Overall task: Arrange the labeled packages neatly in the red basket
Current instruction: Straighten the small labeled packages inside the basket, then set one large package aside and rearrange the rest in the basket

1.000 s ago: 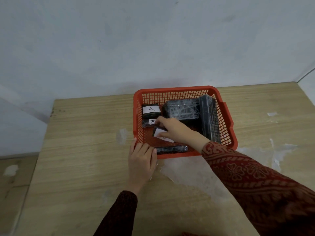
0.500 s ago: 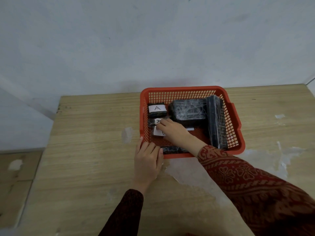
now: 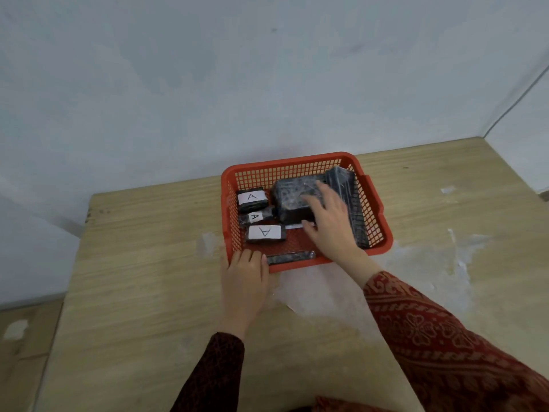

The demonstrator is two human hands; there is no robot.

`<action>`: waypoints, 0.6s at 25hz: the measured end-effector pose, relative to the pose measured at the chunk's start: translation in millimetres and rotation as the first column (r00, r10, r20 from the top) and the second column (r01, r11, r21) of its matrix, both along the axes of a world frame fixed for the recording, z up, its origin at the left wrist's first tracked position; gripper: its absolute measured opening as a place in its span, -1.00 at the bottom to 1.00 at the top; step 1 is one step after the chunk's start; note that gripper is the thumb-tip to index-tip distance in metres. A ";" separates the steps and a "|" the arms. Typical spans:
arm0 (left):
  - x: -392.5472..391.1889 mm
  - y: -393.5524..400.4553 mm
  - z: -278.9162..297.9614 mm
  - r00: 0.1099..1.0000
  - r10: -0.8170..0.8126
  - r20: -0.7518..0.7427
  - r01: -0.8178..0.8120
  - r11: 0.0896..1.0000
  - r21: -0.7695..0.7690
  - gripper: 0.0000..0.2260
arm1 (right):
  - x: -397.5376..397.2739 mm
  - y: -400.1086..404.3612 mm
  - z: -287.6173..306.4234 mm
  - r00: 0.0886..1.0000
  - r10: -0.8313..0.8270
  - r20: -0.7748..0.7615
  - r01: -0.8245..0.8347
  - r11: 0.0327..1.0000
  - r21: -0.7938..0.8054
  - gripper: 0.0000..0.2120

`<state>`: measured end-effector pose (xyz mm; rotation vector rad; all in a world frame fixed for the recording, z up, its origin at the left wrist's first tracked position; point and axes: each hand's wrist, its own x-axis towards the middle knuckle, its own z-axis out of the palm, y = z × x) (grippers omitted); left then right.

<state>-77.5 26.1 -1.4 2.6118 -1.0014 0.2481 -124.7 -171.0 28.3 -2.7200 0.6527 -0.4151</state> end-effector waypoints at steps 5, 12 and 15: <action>-42.1 -36.2 7.7 0.985 -0.083 -0.149 0.084 0.996 -0.004 -0.73 | -27.7 -24.1 -6.1 0.938 -0.199 -0.282 0.276 0.924 0.265 -0.12; -49.5 -35.2 -3.5 0.993 -0.085 -0.084 0.080 0.994 -0.071 -0.69 | -40.4 -32.8 21.7 0.960 -0.247 0.131 0.170 0.888 0.427 -0.29; -52.6 -37.2 -10.6 0.998 -0.060 -0.001 0.060 0.994 -0.096 -0.73 | -68.6 -50.3 37.9 0.863 -0.408 0.299 0.186 0.806 0.562 -0.44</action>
